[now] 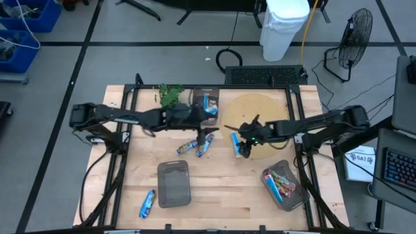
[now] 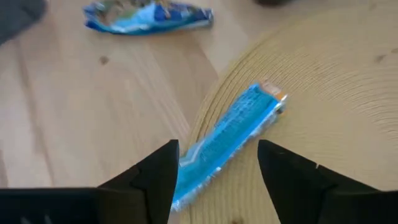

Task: Pick and place Granola Bars by type
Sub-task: Put the yellow granola bar into the top black bin

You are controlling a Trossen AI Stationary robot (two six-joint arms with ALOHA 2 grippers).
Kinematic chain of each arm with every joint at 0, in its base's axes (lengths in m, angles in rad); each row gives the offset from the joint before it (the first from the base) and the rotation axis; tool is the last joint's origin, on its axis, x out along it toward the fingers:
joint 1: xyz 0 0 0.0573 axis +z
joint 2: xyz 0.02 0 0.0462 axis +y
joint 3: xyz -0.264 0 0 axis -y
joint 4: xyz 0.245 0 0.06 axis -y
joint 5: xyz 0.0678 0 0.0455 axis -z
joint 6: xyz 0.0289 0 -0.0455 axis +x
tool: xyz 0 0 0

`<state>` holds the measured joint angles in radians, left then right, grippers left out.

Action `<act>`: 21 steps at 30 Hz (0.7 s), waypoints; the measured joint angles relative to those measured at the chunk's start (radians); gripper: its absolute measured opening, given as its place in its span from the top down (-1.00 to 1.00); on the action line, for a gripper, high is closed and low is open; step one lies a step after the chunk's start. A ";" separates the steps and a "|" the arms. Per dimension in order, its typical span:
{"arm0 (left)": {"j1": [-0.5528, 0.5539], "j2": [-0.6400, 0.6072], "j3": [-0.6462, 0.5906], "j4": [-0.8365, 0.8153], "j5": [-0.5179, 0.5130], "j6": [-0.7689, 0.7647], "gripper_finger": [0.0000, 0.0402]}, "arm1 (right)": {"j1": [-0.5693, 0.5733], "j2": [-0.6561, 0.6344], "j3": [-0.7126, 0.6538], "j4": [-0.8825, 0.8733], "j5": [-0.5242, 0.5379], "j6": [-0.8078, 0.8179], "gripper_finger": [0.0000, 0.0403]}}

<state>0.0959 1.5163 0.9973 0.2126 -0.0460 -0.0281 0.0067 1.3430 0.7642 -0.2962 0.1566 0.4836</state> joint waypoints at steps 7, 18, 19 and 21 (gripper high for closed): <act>0.011 -0.114 -0.224 0.228 -0.009 -0.069 -0.36 | -0.039 0.183 0.030 -0.030 -0.001 0.093 0.04; 0.001 -0.141 -0.259 0.267 0.027 -0.051 -0.36 | -0.051 0.222 0.031 0.098 -0.184 0.134 0.08; -0.001 -0.141 -0.259 0.268 0.029 -0.048 -0.36 | -0.051 0.215 0.031 0.100 -0.189 0.134 0.09; -0.006 -0.142 -0.259 0.267 0.028 -0.044 -0.36 | -0.051 0.204 0.031 0.117 -0.188 0.137 0.09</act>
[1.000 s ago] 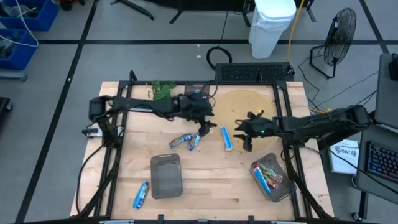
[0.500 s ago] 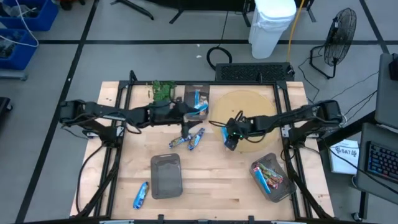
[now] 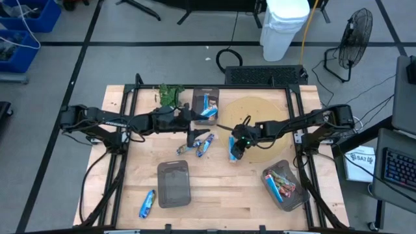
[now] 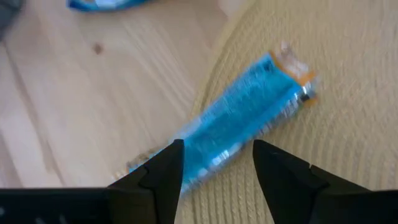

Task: Pick and place Granola Bars by type
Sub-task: Put the yellow granola bar into the top black bin

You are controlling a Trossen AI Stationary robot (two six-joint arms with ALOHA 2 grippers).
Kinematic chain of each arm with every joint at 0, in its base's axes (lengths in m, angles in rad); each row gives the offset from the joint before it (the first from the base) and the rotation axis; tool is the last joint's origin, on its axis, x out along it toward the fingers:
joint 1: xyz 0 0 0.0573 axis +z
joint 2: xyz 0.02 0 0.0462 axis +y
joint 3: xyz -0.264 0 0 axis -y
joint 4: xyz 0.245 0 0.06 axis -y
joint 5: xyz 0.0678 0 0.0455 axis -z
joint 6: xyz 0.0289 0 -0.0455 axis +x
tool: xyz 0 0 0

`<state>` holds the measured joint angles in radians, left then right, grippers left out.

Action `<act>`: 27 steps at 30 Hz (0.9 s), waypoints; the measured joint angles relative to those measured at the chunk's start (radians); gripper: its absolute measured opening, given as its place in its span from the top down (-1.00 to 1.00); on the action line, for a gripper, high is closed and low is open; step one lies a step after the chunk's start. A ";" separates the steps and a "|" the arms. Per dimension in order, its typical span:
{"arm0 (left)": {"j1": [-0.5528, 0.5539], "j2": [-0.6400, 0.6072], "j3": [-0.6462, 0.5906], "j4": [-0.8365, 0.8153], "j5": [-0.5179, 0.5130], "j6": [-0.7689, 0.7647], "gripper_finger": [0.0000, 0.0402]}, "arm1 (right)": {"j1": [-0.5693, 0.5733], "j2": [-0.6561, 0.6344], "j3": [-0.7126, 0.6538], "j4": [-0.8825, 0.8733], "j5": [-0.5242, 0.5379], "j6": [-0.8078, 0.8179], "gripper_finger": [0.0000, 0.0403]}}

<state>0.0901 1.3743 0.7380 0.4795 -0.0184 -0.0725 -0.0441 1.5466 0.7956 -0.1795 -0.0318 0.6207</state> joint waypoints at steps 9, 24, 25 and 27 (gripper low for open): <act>-0.001 -0.024 0.000 0.001 0.000 0.011 -0.36 | 0.000 0.020 0.000 0.105 0.003 0.007 0.08; -0.001 -0.023 0.000 -0.007 -0.001 0.003 -0.36 | 0.000 0.078 0.000 0.087 0.012 0.007 0.16; -0.001 -0.023 0.000 -0.008 -0.001 0.003 -0.36 | 0.000 0.076 0.000 0.082 0.025 0.007 0.18; -0.001 -0.023 0.000 -0.012 -0.001 -0.001 -0.36 | 0.000 0.076 0.000 0.055 0.041 0.006 0.22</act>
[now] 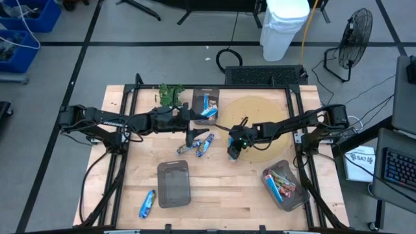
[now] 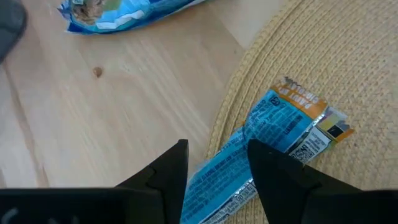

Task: Pick and place Granola Bars by type
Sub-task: Put the yellow granola bar into the top black bin

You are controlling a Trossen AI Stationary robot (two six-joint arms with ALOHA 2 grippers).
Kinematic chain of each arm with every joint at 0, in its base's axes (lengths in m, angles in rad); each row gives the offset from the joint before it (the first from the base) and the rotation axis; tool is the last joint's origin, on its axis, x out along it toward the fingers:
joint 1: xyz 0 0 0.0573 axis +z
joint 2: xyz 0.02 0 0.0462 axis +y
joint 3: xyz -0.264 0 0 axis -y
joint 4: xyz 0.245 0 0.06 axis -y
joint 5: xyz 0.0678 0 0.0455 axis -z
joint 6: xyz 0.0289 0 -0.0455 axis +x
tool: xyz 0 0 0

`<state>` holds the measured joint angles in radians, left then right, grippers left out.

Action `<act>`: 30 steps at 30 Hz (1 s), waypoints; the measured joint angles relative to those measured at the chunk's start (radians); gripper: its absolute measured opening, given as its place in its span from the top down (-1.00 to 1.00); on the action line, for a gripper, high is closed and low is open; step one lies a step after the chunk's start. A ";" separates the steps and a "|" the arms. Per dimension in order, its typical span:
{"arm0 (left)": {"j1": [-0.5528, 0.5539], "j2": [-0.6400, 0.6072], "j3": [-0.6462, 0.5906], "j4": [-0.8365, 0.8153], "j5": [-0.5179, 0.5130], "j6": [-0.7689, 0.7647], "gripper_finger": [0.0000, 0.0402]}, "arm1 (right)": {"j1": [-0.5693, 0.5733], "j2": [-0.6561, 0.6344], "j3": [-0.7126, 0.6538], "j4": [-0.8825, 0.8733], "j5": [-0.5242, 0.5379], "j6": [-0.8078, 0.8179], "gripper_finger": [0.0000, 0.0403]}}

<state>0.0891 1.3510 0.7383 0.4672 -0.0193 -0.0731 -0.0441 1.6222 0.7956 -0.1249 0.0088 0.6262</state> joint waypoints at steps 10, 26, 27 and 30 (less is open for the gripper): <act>0.000 0.000 0.000 0.000 -0.001 -0.006 -0.36 | 0.000 -0.001 0.001 -0.088 0.077 -0.026 0.55; 0.000 0.000 0.000 0.006 -0.001 -0.013 -0.36 | 0.048 -0.070 -0.006 0.041 0.110 -0.265 1.00; 0.000 0.000 0.000 0.006 0.000 -0.011 -0.36 | 0.050 -0.089 -0.005 0.064 0.116 -0.284 1.00; 0.000 0.000 0.000 0.006 0.000 -0.011 -0.36 | 0.059 -0.149 -0.004 0.104 0.131 -0.330 1.00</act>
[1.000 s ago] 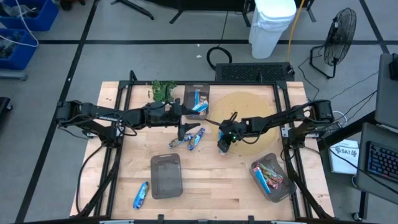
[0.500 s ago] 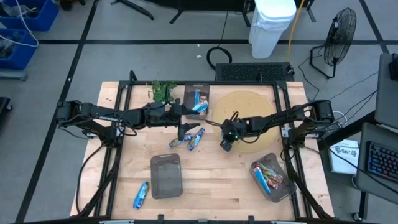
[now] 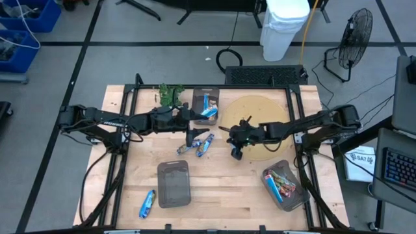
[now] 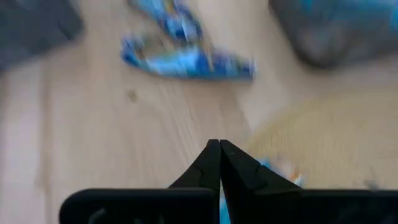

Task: Pick and place Granola Bars by type
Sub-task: Put the yellow granola bar into the top black bin

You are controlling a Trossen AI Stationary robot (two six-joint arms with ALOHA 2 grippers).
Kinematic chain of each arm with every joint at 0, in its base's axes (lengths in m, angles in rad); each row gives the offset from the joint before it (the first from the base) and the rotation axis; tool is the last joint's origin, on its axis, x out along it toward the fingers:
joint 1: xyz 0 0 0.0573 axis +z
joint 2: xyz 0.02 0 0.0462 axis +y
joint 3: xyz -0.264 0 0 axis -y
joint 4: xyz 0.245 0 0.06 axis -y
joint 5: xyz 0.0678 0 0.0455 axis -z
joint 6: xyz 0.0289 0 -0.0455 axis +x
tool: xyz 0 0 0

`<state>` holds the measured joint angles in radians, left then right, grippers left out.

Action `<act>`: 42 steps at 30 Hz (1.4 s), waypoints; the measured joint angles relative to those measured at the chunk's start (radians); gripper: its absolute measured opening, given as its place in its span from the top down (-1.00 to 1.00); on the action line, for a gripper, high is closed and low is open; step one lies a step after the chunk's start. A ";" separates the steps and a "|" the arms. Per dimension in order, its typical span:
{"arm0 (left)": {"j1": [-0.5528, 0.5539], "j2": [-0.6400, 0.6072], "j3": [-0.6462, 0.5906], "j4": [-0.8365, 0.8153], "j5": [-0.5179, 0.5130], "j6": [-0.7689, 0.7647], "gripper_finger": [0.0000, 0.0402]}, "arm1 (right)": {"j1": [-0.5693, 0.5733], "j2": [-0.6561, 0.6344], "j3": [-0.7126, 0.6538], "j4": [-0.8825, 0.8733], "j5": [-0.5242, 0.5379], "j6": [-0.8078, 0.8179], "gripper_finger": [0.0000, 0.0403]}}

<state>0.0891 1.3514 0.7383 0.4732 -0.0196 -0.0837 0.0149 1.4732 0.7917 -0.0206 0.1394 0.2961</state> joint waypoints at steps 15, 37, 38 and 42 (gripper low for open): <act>0.000 0.000 0.000 -0.010 0.001 -0.003 -0.36 | -0.028 -0.097 0.000 -0.323 -0.157 0.192 0.26; 0.000 0.000 0.000 -0.005 0.015 -0.009 -0.36 | -0.007 0.084 0.002 -0.234 -0.193 0.291 0.17; 0.000 0.000 0.000 -0.004 0.015 -0.008 -0.36 | -0.007 0.084 0.002 -0.236 -0.193 0.286 0.25; 0.000 0.000 0.000 0.000 0.014 -0.008 -0.36 | -0.007 0.084 0.002 -0.234 -0.193 0.239 0.70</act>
<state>0.0891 1.3518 0.7383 0.4736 -0.0051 -0.0917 0.0082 1.5574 0.7933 -0.2546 -0.0540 0.5354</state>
